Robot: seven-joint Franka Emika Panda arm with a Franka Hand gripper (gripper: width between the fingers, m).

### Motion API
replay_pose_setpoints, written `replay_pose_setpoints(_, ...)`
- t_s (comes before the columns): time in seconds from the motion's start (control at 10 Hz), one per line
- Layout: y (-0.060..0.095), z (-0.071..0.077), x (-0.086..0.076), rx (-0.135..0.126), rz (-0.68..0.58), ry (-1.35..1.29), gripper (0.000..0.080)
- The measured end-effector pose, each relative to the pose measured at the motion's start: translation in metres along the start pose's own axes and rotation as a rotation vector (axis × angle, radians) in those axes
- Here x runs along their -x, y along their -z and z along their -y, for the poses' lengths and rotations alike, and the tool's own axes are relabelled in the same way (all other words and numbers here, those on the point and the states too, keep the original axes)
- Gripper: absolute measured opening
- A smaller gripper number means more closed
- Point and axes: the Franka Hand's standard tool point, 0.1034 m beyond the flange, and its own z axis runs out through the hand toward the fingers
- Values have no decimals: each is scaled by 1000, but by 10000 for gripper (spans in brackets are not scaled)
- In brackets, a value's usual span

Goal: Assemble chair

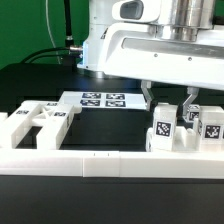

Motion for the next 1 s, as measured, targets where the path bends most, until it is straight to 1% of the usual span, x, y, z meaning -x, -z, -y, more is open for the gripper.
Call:
replay_pose_setpoints(0.3,0,0,0,-2,1,-197,290)
replay_pose_setpoints(0.4,0,0,0,-3,1,-227,290)
replay_pose_setpoints(0.7,0,1,0,-11,9,-433,290)
replay_pose_setpoints(0.8,0,0,0,-20,12,-541,290)
replay_pose_setpoints(1.0,-1,0,-1,-53,41,-738,290)
